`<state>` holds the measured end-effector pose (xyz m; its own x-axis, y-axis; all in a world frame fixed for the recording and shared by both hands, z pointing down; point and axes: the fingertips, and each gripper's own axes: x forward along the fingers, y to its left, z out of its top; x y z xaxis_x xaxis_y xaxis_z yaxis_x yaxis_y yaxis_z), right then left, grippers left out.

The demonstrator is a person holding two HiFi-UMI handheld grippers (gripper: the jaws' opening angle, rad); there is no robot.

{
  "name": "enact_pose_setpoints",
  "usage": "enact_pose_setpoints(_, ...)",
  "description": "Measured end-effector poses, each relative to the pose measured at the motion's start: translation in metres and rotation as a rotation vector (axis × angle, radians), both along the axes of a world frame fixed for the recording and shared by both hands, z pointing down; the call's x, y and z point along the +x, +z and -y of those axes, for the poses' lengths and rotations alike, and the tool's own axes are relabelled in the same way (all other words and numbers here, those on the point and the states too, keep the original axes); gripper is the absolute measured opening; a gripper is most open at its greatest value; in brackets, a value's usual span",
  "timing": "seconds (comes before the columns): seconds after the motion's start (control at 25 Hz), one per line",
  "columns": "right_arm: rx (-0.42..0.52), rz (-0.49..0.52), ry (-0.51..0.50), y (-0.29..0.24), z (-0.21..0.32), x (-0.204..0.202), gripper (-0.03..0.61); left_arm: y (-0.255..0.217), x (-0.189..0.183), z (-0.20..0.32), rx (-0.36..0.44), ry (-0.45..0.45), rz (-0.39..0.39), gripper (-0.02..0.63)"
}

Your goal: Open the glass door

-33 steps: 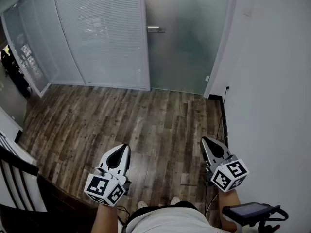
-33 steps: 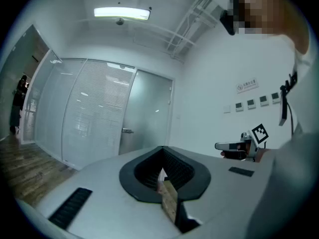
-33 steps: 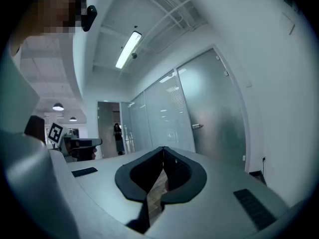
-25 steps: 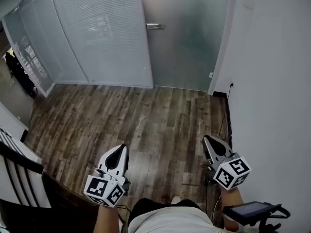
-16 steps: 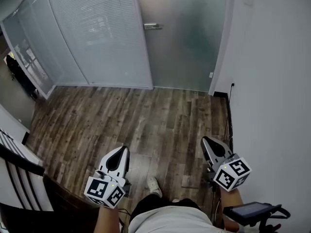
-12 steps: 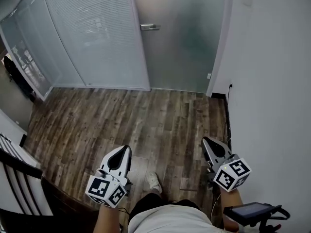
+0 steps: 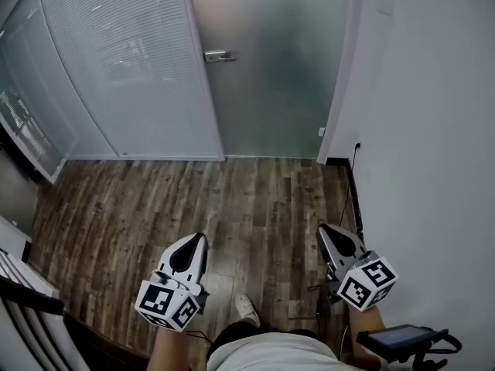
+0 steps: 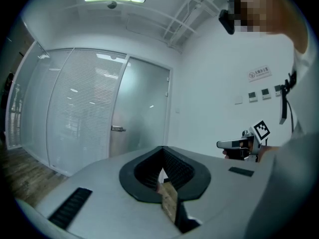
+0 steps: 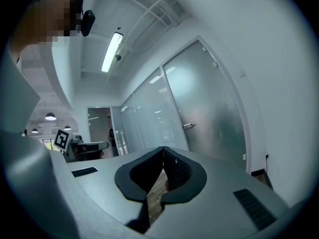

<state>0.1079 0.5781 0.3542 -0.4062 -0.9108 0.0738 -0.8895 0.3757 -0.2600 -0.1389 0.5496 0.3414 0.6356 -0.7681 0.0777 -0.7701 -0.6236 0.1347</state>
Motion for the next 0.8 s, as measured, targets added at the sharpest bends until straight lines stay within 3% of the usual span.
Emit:
enact_pose_setpoints(0.44,-0.012,-0.007,0.034,0.003,0.141,-0.057,0.003,0.003,-0.088,0.14,-0.002,-0.072,-0.002,-0.006)
enact_pose_setpoints(0.8,-0.015,-0.02,-0.04,0.006,0.191,-0.082,0.003,0.004,-0.101,0.196,0.007,-0.068,-0.033,-0.006)
